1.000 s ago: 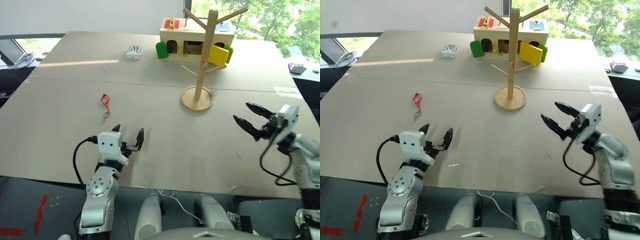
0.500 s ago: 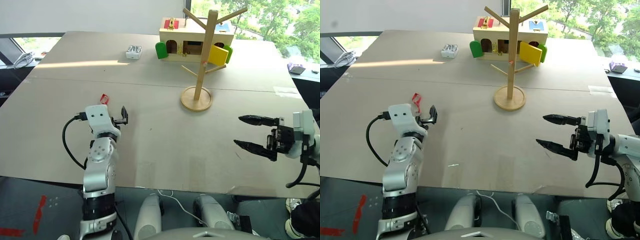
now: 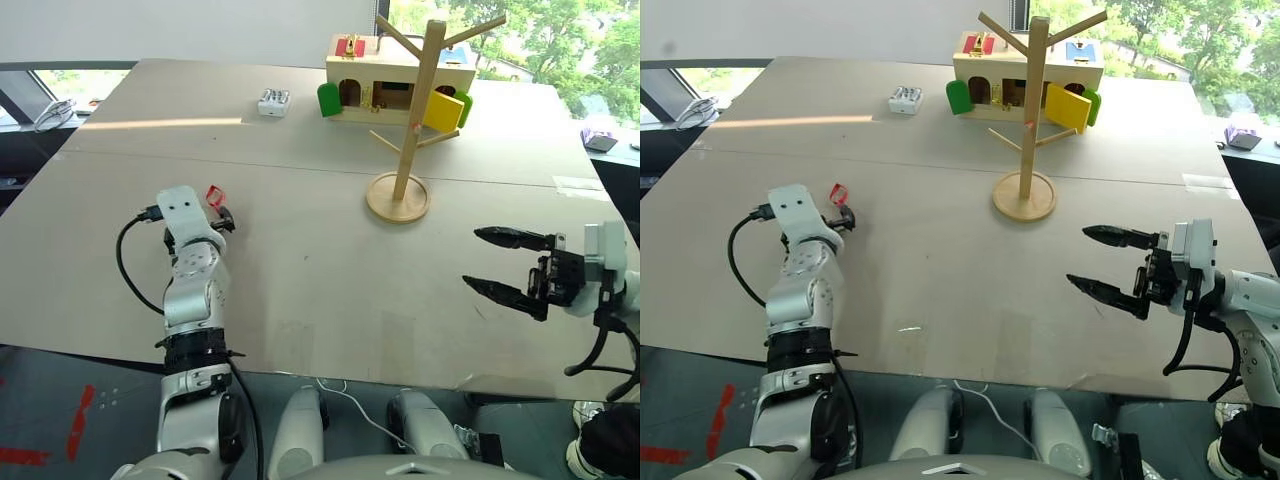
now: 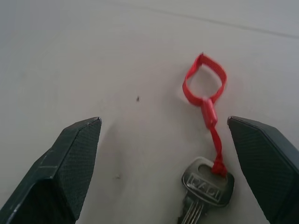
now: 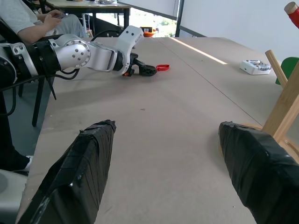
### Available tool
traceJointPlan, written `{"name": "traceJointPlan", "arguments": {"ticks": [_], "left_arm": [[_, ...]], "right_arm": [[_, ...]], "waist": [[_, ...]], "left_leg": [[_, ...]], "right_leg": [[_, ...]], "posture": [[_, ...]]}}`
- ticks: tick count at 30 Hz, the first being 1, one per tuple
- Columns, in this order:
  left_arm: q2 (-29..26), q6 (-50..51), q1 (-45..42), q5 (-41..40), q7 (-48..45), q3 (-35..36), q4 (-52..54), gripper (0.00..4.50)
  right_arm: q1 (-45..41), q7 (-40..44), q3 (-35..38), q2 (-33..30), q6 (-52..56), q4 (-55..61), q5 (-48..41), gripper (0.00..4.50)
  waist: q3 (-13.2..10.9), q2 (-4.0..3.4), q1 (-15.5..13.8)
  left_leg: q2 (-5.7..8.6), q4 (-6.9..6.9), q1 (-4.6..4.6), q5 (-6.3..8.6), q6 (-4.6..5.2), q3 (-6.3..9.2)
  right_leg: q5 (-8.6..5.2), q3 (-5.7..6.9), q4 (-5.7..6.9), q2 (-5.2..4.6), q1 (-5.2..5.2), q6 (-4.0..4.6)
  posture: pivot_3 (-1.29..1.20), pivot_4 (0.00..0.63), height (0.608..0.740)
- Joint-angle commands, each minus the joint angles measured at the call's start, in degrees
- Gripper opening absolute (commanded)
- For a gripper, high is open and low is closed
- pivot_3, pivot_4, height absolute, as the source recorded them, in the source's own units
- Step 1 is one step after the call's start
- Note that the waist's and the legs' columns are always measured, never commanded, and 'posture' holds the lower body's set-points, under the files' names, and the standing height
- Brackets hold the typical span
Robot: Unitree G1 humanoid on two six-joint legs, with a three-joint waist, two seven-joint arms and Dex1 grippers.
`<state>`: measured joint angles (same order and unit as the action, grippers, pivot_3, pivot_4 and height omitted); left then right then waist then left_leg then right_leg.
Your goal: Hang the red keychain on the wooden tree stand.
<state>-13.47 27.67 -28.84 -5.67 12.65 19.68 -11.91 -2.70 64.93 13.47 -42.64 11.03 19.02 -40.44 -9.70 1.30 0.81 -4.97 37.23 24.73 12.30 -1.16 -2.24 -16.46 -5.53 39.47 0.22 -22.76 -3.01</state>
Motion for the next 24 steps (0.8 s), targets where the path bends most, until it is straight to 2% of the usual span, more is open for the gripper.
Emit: {"name": "traceJointPlan", "arguments": {"ticks": [1, 11, 24], "left_arm": [[0.5, -1.0, -2.2, 0.6, 1.0, -0.8, -0.8, 4.48], [0.4, -2.7, -6.4, 1.7, 2.3, -1.6, -6.9, 4.48], [-0.3, -4.9, -7.2, -0.6, 2.3, 0.7, -10.7, 4.48]], "right_arm": [[-0.1, -0.8, 1.7, 0.0, -0.1, 2.3, -0.4, 3.81], [0.1, -2.3, 1.5, 0.3, -0.1, 2.8, -0.4, 3.81], [-0.1, -4.0, 1.9, 0.3, 0.4, 2.9, -0.8, 3.81]], "waist": [[0.0, 0.00, -0.1], [0.0, 0.01, -0.1], [0.0, 0.00, 0.0]], "left_leg": [[0.00, 0.00, 0.00, 0.00, 0.00, 0.01], [0.01, 0.01, 0.00, 0.00, 0.00, 0.05], [0.01, 0.01, -0.01, -0.01, -0.01, 0.05]], "right_leg": [[0.00, 0.01, 0.00, 0.00, 0.00, 0.00], [0.00, 0.05, -0.02, 0.00, 0.04, 0.00], [0.00, 0.05, -0.01, -0.01, 0.04, 0.00]], "posture": [[0.00, 0.150, 0.735], [0.00, 0.150, 0.735], [0.00, 0.150, 0.735]]}}
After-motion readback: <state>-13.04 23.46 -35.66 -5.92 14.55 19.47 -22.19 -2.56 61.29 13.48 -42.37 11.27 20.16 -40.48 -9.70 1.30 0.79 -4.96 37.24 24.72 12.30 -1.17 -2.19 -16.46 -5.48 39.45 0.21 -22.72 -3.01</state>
